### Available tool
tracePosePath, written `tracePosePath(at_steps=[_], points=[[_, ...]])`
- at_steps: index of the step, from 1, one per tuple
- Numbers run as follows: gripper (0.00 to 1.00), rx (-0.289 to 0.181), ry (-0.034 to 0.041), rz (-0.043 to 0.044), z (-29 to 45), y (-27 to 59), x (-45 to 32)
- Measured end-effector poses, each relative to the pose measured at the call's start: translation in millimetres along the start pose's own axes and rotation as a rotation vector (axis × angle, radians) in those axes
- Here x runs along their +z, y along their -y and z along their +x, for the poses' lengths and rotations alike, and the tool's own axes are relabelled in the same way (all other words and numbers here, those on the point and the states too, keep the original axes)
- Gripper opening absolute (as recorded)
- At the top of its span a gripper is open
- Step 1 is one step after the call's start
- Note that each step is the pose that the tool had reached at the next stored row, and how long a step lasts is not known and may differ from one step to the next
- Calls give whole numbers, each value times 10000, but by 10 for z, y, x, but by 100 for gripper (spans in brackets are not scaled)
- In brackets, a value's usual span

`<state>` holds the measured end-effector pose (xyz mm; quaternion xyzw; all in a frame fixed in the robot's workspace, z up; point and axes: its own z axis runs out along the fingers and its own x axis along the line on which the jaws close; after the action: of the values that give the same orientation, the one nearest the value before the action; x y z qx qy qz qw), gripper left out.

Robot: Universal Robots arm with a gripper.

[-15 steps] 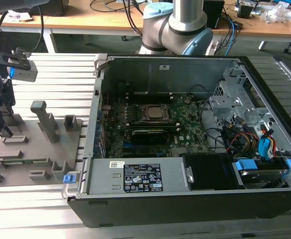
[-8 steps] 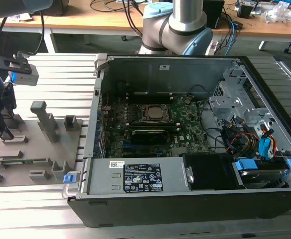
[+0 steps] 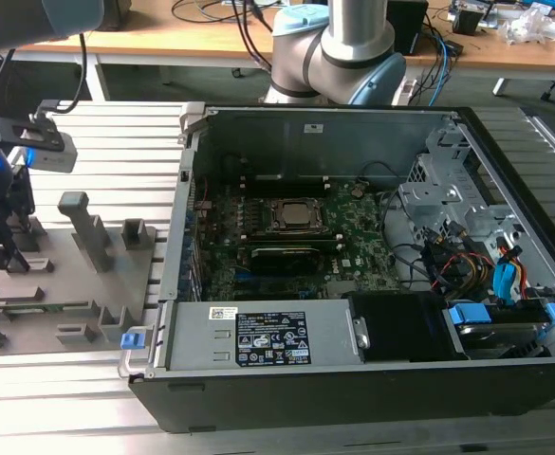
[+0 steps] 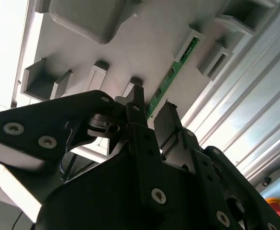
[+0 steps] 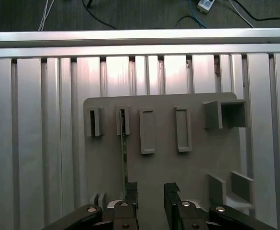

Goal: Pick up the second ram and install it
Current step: 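Pick up the second ram and move it above second insertion slot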

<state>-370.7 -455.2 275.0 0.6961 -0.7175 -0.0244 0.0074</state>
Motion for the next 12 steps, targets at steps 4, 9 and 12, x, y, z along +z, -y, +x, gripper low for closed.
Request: tracePosePath(at_steps=[4, 9, 12], points=[[36, 0, 0, 0, 6, 2, 42], [36, 0, 0, 0, 13, 4, 86], [36, 0, 0, 0, 19, 6, 116]])
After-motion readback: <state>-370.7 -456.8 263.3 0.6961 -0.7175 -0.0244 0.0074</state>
